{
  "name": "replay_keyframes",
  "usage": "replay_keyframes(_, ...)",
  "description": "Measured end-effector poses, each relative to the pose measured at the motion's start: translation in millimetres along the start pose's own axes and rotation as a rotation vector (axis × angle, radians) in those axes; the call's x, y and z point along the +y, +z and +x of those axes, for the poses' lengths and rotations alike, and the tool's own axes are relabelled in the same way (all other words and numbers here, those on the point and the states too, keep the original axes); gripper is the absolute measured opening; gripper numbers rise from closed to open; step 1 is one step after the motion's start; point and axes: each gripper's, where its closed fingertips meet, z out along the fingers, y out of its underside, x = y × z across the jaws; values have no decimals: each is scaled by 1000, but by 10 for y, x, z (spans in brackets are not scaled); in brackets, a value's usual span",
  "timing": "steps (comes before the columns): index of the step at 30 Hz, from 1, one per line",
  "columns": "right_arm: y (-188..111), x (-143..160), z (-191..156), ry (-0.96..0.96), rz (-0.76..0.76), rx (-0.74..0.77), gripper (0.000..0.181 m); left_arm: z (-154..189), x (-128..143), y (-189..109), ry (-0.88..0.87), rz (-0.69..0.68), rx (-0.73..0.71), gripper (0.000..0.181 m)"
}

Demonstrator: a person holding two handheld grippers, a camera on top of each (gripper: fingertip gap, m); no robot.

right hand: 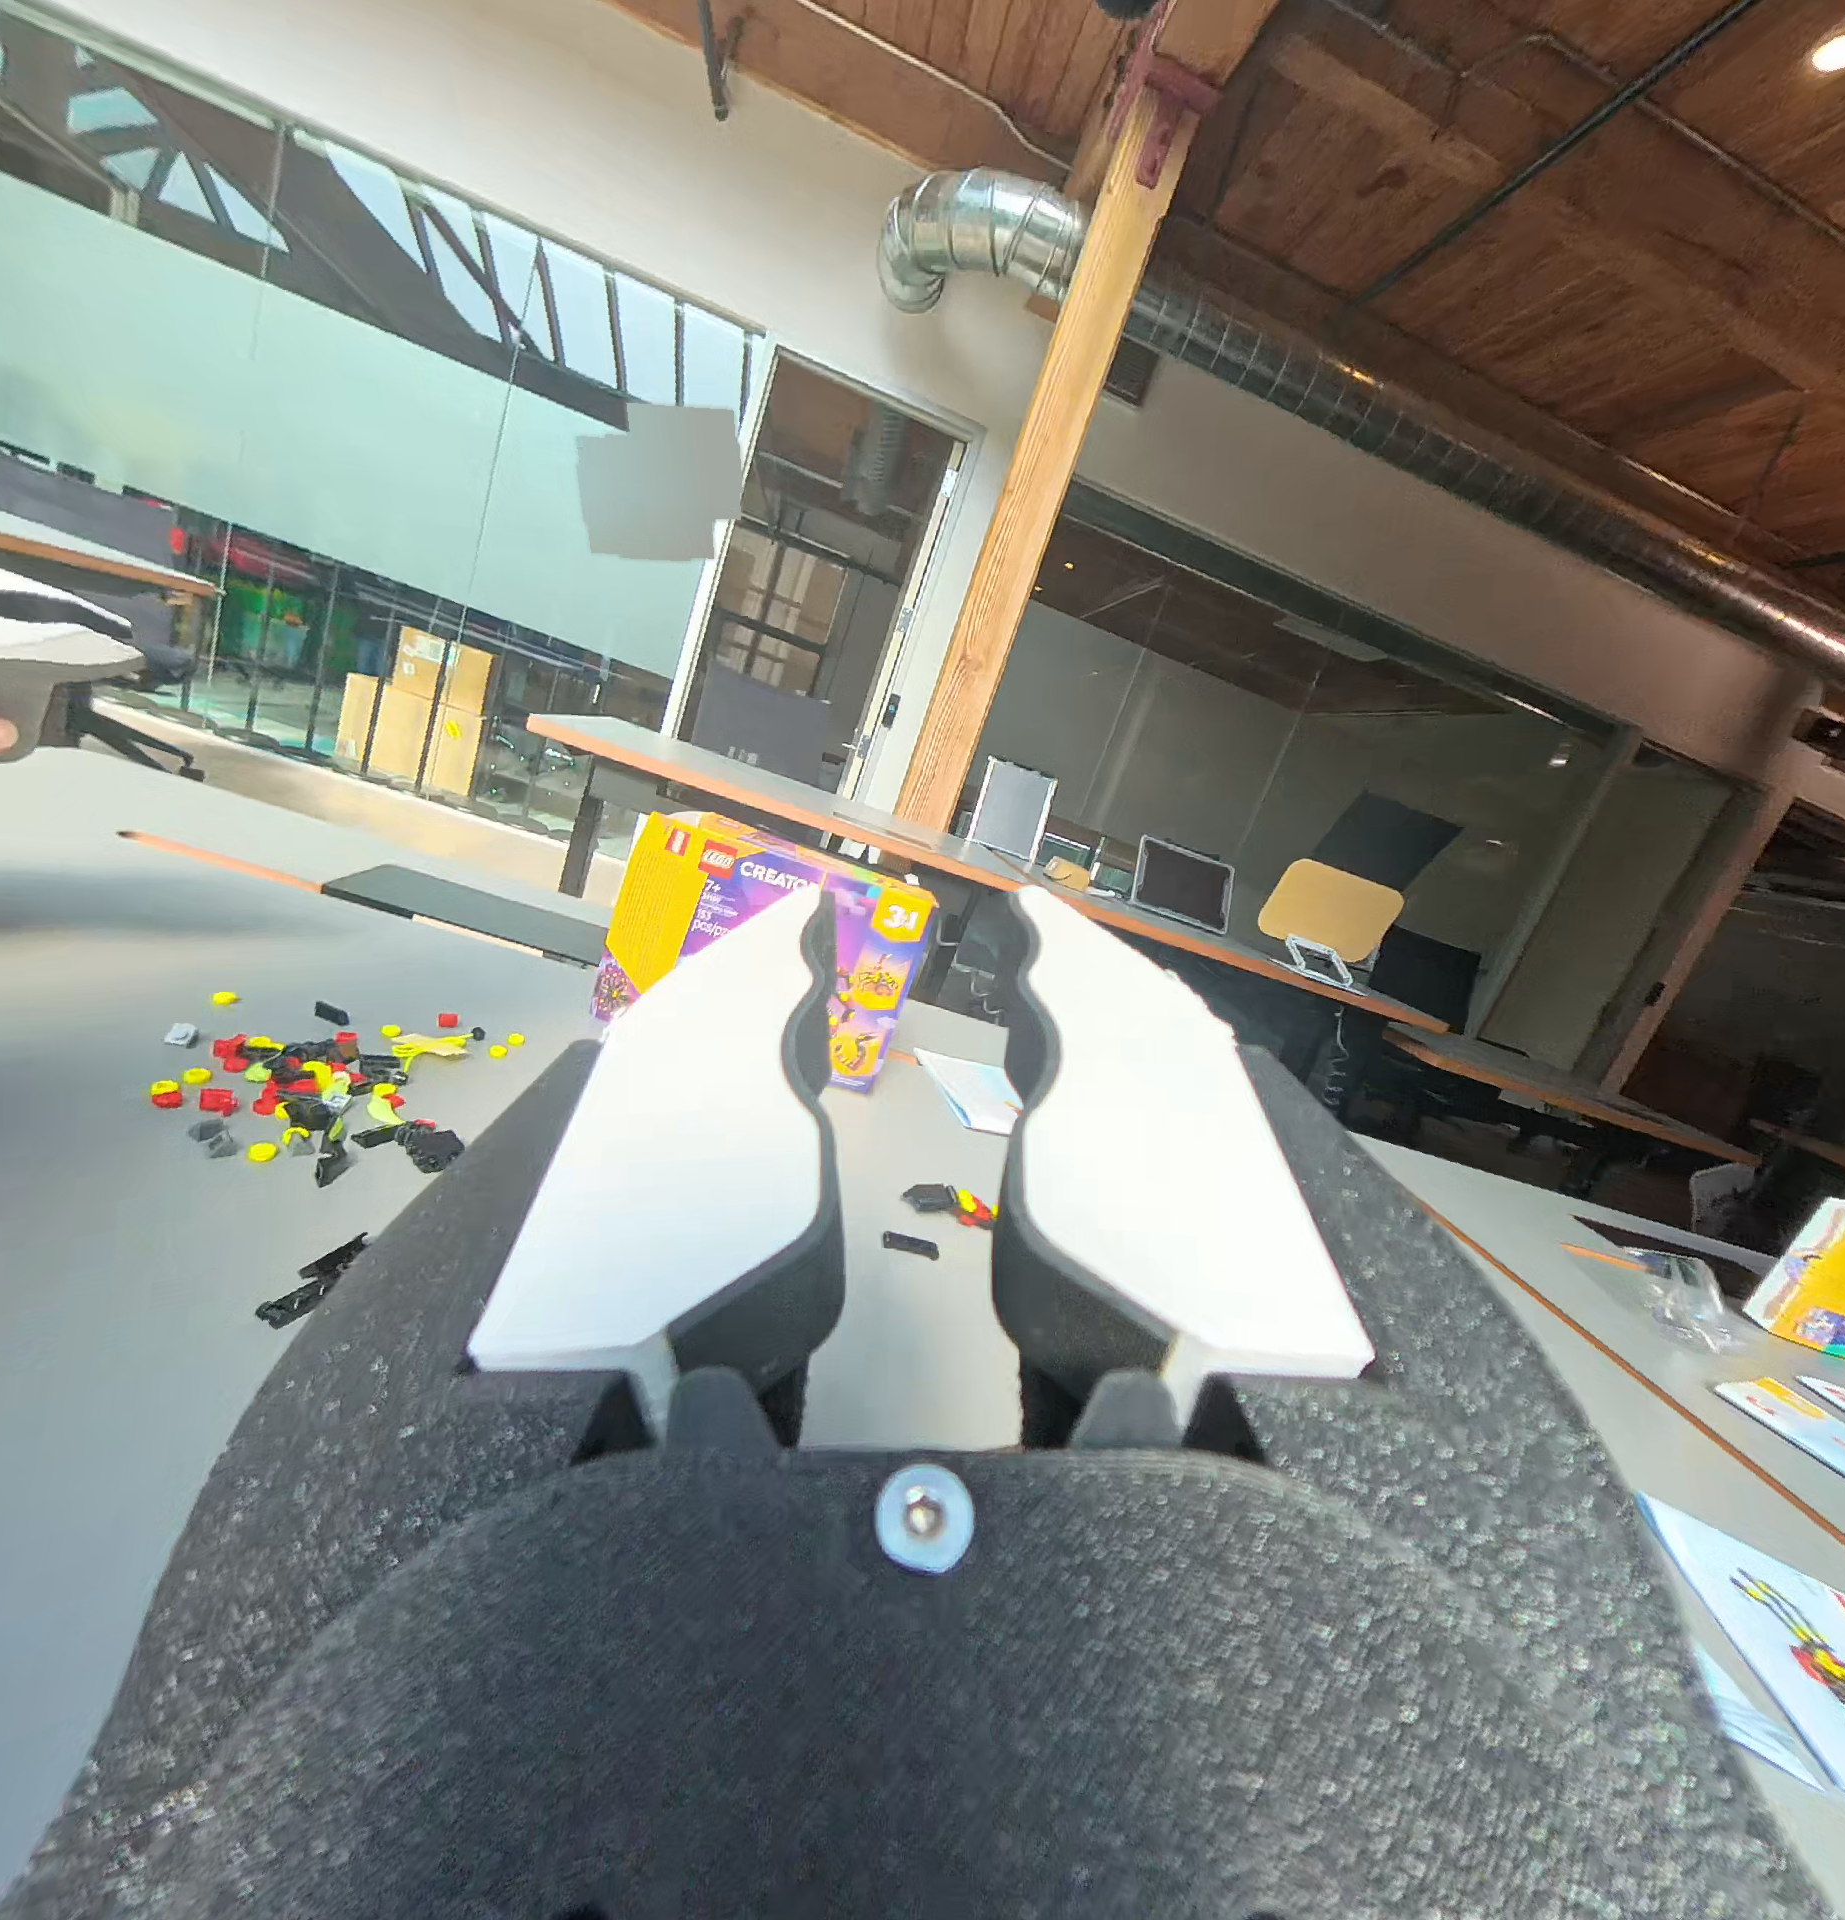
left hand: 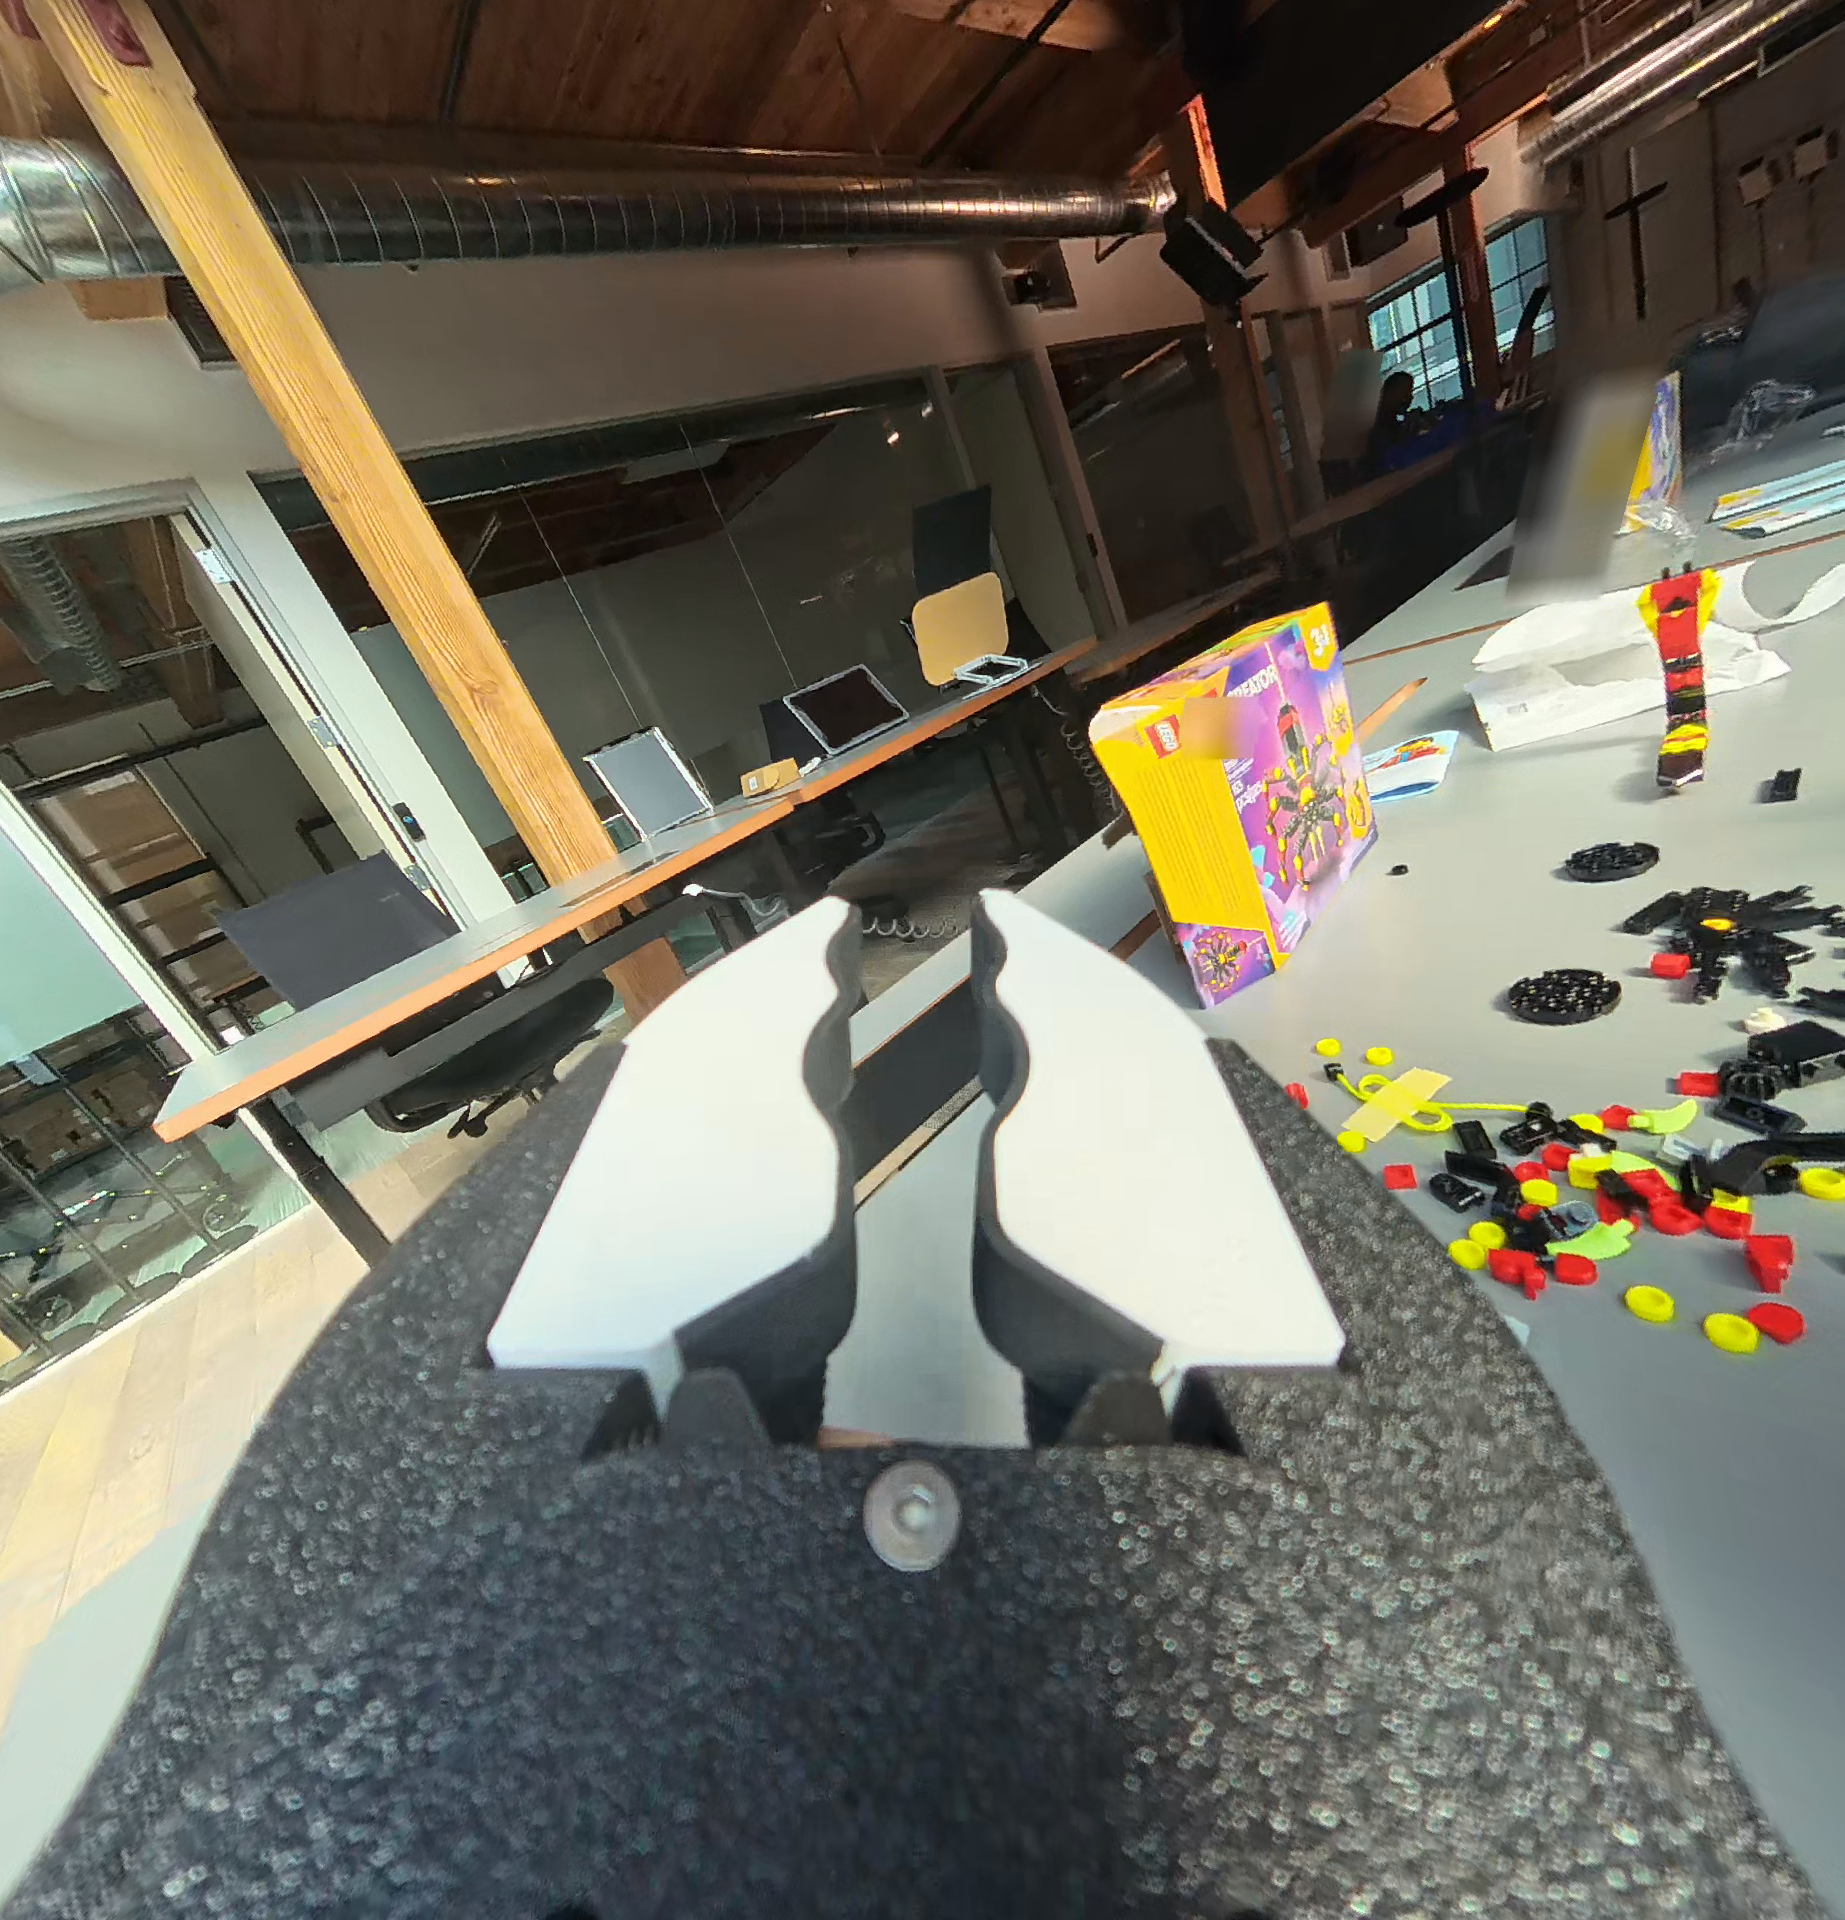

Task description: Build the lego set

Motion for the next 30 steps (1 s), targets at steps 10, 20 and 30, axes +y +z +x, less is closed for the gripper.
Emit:
replay_keyframes(10, -1228, 32, 1311, 246, -75, 18, 9, 552, -2311, -143, -118, 7, 434, 21)
replay_keyframes(20, -892, 441, 1721, 471, 4, -170, 9, 3586, -2249, -185, -316, -85, 804, 24)
replay_keyframes(30, -1006, 818, 1755, 607, -115, -224, 15, 4502, -1516, 84, -360, -211, 783, 25)
